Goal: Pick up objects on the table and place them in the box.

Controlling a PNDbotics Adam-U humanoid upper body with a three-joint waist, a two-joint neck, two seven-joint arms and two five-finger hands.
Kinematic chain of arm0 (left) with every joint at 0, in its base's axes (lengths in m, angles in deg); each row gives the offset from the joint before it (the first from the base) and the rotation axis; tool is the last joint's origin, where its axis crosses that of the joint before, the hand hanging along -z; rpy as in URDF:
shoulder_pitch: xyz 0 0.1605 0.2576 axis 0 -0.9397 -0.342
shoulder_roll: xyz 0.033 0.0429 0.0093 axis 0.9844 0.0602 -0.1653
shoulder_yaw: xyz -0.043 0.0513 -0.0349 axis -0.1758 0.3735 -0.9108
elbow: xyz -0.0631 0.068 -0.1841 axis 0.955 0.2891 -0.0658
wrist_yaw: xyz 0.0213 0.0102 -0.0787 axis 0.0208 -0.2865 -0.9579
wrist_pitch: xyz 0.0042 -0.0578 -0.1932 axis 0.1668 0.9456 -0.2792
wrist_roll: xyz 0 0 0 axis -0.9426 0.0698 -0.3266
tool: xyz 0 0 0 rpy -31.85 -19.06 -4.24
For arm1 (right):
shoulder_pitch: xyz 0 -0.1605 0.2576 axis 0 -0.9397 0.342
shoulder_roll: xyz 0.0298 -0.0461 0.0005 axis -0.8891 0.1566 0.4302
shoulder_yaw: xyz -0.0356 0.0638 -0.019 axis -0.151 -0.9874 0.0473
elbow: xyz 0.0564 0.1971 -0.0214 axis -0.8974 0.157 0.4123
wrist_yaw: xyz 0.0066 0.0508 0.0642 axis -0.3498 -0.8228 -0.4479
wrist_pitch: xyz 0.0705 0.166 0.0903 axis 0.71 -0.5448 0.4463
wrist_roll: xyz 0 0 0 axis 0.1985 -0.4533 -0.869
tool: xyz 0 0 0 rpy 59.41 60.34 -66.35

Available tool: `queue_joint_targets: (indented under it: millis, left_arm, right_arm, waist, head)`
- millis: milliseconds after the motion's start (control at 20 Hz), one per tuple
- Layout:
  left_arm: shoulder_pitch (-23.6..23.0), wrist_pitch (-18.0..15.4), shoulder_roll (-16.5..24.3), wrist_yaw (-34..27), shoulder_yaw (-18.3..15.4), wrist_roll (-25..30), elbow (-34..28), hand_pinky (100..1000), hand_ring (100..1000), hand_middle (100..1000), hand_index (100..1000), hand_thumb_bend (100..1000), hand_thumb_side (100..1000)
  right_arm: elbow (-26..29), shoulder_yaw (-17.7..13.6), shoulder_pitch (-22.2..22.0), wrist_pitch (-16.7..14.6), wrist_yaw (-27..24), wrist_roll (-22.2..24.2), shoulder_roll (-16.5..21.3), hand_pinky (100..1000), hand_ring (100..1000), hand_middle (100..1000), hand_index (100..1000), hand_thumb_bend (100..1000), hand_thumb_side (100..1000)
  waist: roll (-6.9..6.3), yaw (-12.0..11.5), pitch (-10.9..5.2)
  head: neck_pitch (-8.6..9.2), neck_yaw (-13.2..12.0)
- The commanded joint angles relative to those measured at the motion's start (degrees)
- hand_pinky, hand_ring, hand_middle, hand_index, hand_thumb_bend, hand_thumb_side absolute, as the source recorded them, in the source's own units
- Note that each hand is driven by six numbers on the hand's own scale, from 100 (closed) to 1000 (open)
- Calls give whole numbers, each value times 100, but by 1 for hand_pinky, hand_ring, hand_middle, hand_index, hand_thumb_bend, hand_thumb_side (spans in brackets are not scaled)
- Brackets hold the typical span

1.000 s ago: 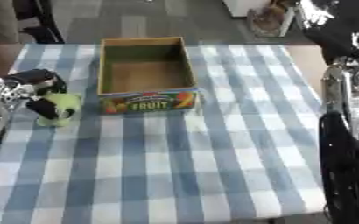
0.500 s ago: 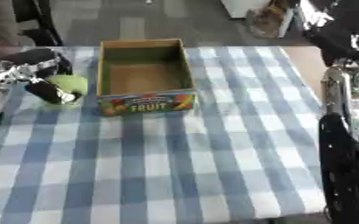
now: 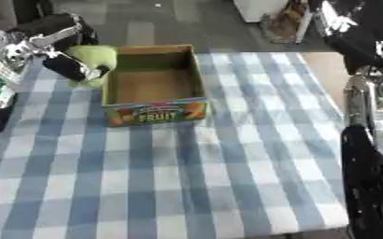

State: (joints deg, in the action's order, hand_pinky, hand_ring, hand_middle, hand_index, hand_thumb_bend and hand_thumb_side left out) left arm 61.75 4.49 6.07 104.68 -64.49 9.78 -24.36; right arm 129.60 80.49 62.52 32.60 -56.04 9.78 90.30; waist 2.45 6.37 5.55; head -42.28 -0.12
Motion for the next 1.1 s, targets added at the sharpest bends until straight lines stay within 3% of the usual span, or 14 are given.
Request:
queue_joint_targets:
  millis: [50,550,950,1100]
  left_arm:
    - [189,43,-91,179,18,-529,87,262,105,138,381,100,244]
    - [184,146,-530,971,28,-2888,580,285,137,171,414,100,183]
    - [141,78,-736,1243,-35,-3856,1077,316,171,214,451,100,154]
    - [102,82,-781,1361,-9,-4029,1280,395,328,342,563,100,137]
  right_arm:
    - [70,29,77,-1,-20,32,9,565,606,544,708,417,100]
    - [60,72,132,-6,-62,96,-26,564,607,542,708,416,100]
    - [47,86,158,-12,-73,123,-40,563,607,541,708,416,100]
    - [40,80,171,-16,-74,123,-37,563,607,541,708,416,100]
  waist:
    - [-35,39,-76]
    - [-58,216,30]
    - [-65,290,79]
    - [-57,307,93]
  head:
    - [76,-32]
    - [178,-98]
    - [257,-115]
    - [280,-113]
